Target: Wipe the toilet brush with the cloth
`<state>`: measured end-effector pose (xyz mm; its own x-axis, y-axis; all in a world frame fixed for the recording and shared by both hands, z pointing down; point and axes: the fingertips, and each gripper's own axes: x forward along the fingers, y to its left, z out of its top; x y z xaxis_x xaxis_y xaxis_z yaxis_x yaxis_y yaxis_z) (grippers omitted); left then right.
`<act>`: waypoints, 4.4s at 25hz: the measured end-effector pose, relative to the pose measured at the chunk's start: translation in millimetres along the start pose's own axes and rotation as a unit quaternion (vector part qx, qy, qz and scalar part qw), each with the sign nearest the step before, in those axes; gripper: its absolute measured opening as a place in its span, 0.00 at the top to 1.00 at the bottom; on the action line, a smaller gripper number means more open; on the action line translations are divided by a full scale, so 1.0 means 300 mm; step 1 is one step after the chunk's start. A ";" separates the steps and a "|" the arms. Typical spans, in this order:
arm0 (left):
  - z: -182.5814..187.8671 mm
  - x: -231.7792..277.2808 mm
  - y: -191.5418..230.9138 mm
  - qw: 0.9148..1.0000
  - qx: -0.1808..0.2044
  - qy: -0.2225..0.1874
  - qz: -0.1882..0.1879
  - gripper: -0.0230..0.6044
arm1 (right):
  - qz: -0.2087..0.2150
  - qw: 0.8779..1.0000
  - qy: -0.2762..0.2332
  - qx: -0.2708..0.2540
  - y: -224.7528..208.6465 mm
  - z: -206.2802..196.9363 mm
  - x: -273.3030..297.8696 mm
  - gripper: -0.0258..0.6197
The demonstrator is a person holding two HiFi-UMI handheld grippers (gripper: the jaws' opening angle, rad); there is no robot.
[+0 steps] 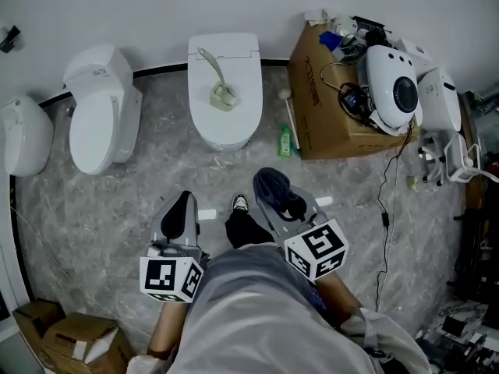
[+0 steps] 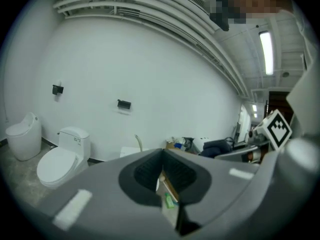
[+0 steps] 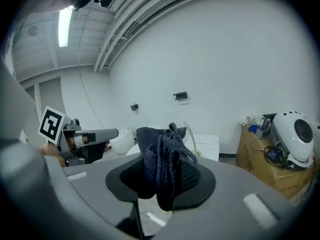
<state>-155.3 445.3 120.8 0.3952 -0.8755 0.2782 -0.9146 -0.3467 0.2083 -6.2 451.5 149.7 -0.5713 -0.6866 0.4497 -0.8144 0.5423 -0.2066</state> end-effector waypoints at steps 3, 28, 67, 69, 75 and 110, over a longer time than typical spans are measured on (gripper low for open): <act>0.055 0.131 -0.005 1.000 -0.005 -0.001 0.007 0.96 | 0.003 1.000 -0.004 0.004 -0.118 0.066 0.057 0.80; 0.207 0.628 0.119 1.000 -0.022 0.002 0.015 0.96 | -0.027 0.998 0.016 0.063 -0.473 0.166 0.327 0.81; 0.189 1.476 0.635 0.989 -0.041 0.113 -0.080 0.96 | -0.082 0.989 0.065 0.105 -0.694 0.412 1.081 0.81; 0.163 1.515 0.640 0.989 -0.044 0.122 -0.078 0.96 | -0.079 0.989 0.067 0.106 -0.713 0.403 1.097 0.81; 0.083 1.622 0.644 0.986 -0.056 0.143 -0.064 0.96 | -0.074 0.988 0.074 0.116 -0.797 0.367 1.133 0.80; 0.015 1.746 0.665 0.989 -0.109 0.096 0.026 0.96 | 0.063 0.977 0.117 0.169 -1.092 0.227 1.521 0.79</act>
<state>-131.1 -84.0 303.9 0.3764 -0.8033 0.4616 -0.9018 -0.2034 0.3813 -7.1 -72.4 363.3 -0.6625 -0.4735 0.5804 -0.7488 0.3982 -0.5299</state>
